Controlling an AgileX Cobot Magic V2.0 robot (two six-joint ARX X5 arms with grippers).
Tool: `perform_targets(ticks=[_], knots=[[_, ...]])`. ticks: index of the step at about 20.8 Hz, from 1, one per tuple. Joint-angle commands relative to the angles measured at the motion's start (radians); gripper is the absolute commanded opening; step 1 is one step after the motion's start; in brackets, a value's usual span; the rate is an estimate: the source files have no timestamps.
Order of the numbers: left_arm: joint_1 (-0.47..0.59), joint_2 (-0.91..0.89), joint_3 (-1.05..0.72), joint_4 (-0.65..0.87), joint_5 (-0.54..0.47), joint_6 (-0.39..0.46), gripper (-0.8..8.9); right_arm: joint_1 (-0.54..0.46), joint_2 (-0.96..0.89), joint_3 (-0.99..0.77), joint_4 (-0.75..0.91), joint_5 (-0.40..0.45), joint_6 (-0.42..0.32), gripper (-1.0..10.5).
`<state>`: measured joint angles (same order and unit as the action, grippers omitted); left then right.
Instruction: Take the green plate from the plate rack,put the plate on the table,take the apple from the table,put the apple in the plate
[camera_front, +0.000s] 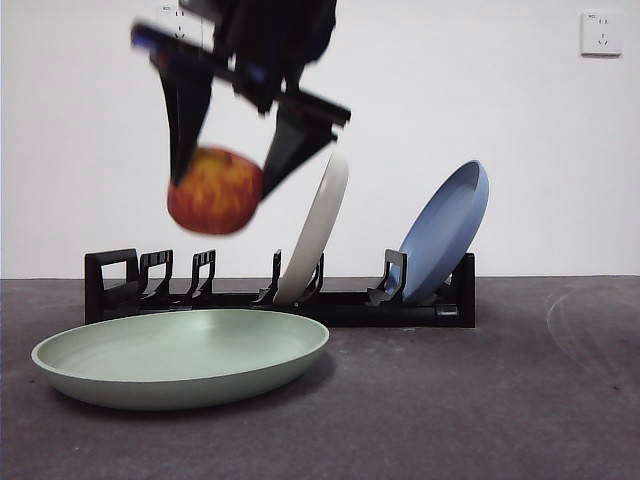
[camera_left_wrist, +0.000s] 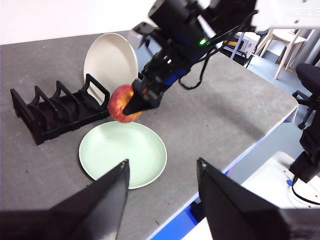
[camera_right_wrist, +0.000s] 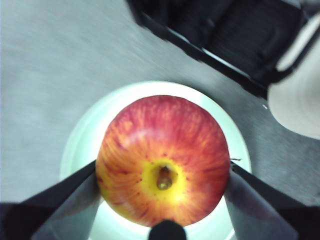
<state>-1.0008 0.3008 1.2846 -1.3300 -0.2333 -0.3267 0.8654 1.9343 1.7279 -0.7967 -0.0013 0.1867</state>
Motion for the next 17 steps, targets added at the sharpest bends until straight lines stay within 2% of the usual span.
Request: perform_targets(ticks=[1,17], knots=[[-0.002,-0.005,-0.003,0.004,-0.003,-0.011,2.28,0.005,0.042,0.003,0.000,0.002,-0.008,-0.1],[-0.002,-0.005,-0.003,0.004,-0.003,-0.013,2.28,0.053,0.195,0.003,-0.011,-0.036,-0.013,0.0]])
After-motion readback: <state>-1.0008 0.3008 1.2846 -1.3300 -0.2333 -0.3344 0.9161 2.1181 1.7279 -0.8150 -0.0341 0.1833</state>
